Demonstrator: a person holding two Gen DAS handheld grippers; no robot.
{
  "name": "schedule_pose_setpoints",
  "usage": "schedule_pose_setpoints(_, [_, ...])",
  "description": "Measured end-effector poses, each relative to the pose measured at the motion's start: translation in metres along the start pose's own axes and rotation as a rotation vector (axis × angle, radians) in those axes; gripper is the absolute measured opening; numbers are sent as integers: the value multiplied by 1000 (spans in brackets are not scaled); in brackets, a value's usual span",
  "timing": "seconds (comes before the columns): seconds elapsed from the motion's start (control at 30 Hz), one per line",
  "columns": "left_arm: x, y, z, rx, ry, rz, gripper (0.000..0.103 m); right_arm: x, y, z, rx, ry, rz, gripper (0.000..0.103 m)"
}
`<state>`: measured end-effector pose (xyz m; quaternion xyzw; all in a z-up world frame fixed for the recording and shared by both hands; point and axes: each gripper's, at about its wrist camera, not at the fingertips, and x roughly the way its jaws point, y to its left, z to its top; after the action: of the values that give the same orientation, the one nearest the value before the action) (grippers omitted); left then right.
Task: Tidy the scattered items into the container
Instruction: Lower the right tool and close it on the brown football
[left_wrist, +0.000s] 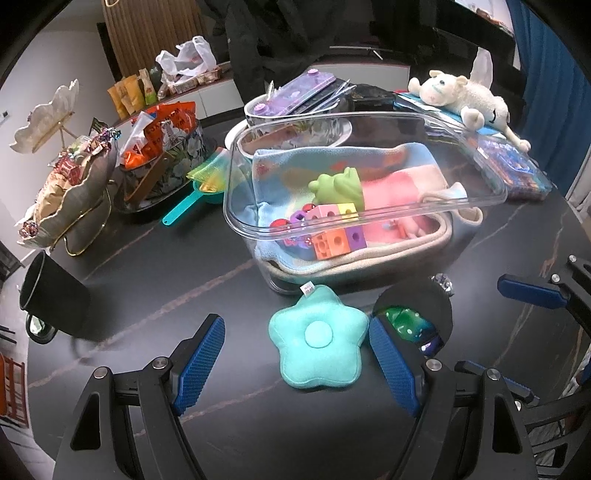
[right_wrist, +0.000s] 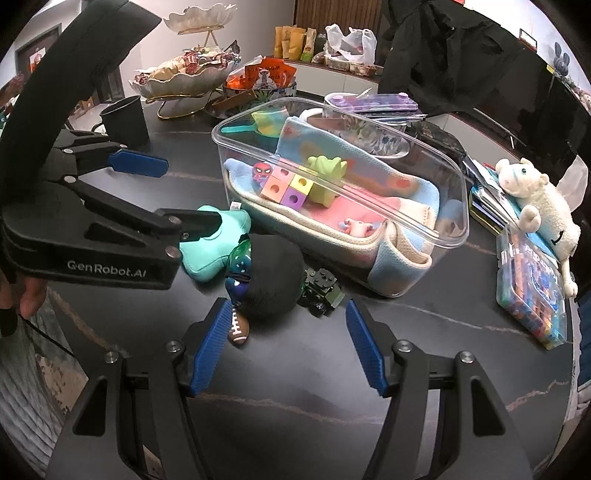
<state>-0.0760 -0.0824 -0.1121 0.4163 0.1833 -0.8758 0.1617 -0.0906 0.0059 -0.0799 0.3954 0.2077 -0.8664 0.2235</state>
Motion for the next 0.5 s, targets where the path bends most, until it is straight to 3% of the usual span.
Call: schedule_pose_setpoints(0.5, [18, -4, -7, 9, 35, -12, 78, 19, 9, -8, -15, 48, 54, 61])
